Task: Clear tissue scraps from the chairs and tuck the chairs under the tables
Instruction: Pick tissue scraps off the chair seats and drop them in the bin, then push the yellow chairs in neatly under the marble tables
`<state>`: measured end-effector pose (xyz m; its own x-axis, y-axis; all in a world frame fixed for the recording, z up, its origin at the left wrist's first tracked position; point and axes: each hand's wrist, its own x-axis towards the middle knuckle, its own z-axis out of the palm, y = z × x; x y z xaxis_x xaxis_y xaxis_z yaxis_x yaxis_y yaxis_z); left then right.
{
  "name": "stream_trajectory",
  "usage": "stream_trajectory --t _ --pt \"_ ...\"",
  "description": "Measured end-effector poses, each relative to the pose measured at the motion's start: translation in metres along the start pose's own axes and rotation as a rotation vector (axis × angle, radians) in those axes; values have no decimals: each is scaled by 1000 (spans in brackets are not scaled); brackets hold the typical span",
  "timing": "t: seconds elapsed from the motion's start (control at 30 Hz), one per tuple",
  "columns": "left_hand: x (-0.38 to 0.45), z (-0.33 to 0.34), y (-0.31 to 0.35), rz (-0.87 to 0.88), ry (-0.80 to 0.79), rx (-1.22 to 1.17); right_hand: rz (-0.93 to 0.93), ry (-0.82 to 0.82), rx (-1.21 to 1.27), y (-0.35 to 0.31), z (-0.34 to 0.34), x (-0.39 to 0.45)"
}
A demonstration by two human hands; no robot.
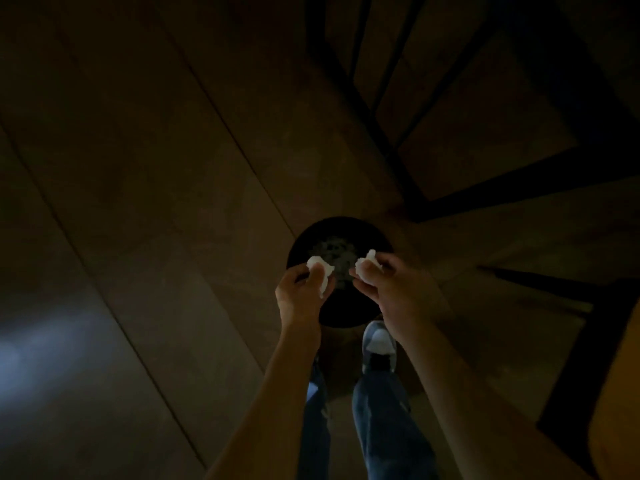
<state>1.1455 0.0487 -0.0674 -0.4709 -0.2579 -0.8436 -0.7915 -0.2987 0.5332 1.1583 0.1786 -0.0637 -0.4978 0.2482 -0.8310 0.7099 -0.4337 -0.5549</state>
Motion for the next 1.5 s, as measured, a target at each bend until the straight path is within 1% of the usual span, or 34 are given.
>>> stream_trajectory --t 0.13,0.33,0.43,0.5,0.6,0.7,0.8,0.87,1.07,1.2,1.3,1.37,1.5 --pt "41 -6 -40 -16 35 26 34 18 -24 51 -7 38" --pt "85 -3 -76 -12 13 85 46 34 -98 94 0 84" --pt "100 0 -85 -20 23 134 22 63 -186 104 -1 101" --pt "105 2 -89 -5 56 184 14 84 -256 105 -4 110" --pt "110 4 -92 32 83 261 30 110 -258 105 -7 117" --pt "107 4 -91 1 82 247 73 129 -235 99 -8 113" --pt "100 3 -86 -15 101 238 129 144 -214 87 -7 101" --pt "94 3 -81 -1 95 238 131 139 -189 82 -8 95" --pt "62 5 -52 83 40 221 48 60 -142 55 -11 65" --pt "27 8 -12 184 6 240 -6 1 -113 15 -3 32" --pt "-12 13 32 260 -47 235 -93 -20 -104 -27 10 -2" --pt "-43 15 64 327 -78 267 -193 -43 -139 -60 19 -32" --pt "-111 20 134 514 -109 320 -393 -114 -191 -135 34 -103"
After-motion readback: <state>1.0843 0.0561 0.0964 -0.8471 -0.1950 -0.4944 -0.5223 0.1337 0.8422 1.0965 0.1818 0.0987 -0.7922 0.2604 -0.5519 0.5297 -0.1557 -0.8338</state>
